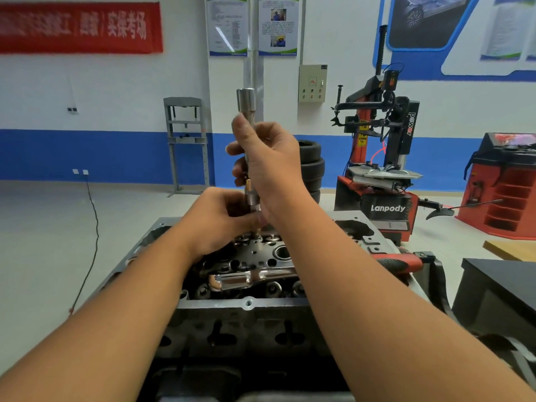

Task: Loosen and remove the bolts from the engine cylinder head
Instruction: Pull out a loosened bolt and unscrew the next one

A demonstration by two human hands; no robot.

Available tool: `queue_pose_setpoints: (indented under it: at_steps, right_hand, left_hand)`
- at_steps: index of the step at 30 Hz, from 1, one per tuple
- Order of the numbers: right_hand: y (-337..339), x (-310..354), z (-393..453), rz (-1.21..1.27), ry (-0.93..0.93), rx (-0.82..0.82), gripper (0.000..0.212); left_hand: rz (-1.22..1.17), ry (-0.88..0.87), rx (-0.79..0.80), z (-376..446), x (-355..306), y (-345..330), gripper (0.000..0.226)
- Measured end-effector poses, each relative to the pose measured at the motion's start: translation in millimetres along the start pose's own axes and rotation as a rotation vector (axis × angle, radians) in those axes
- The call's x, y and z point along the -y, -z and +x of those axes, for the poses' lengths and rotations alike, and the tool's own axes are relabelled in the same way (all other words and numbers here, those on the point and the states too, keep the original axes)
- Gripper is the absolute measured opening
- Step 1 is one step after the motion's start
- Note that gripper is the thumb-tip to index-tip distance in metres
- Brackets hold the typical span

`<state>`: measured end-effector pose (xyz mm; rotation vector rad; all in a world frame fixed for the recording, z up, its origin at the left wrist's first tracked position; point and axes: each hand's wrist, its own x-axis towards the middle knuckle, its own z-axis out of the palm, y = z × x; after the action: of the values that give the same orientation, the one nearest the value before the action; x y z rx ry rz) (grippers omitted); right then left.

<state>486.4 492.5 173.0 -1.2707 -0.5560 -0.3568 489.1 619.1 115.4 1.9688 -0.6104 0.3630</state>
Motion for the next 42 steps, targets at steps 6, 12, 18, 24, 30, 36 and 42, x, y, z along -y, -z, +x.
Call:
queue_pose_setpoints:
  at_steps: [6, 12, 18, 24, 30, 36, 42]
  right_hand:
    - [-4.3, 0.2, -0.4, -0.029, -0.004, 0.033, 0.036]
    - [-2.1, -0.6, -0.1, -0.004, 0.000, 0.011, 0.023]
    - [-1.4, -0.1, 0.2, -0.037, -0.013, 0.005, 0.035]
    - [-1.3, -2.3, 1.5, 0.029, -0.008, 0.017, 0.026]
    - [-2.5, -1.5, 1.3, 0.016, -0.007, -0.006, 0.030]
    - [-3.4, -0.1, -1.3, 0.037, -0.019, 0.053, 0.028]
    - [-1.9, -0.2, -0.4, 0.022, -0.033, 0.019, 0.031]
  left_hand:
    - [-0.049, -0.011, 0.101, -1.7, 0.3, -0.1, 0.017]
    - [0.040, -0.027, 0.007, 1.5, 1.6, 0.9, 0.027]
    - [-0.058, 0.012, 0.110, -1.9, -3.6, -1.9, 0.016]
    - [0.000, -0.041, 0.023, -0.7, -2.4, -1.4, 0.004]
    - [-0.075, 0.040, 0.111, -2.4, -3.7, -0.9, 0.013]
    - [0.031, 0.025, 0.008, -1.0, -0.2, 0.6, 0.003]
    - [-0.095, 0.066, 0.081, -2.9, -1.9, 0.4, 0.010]
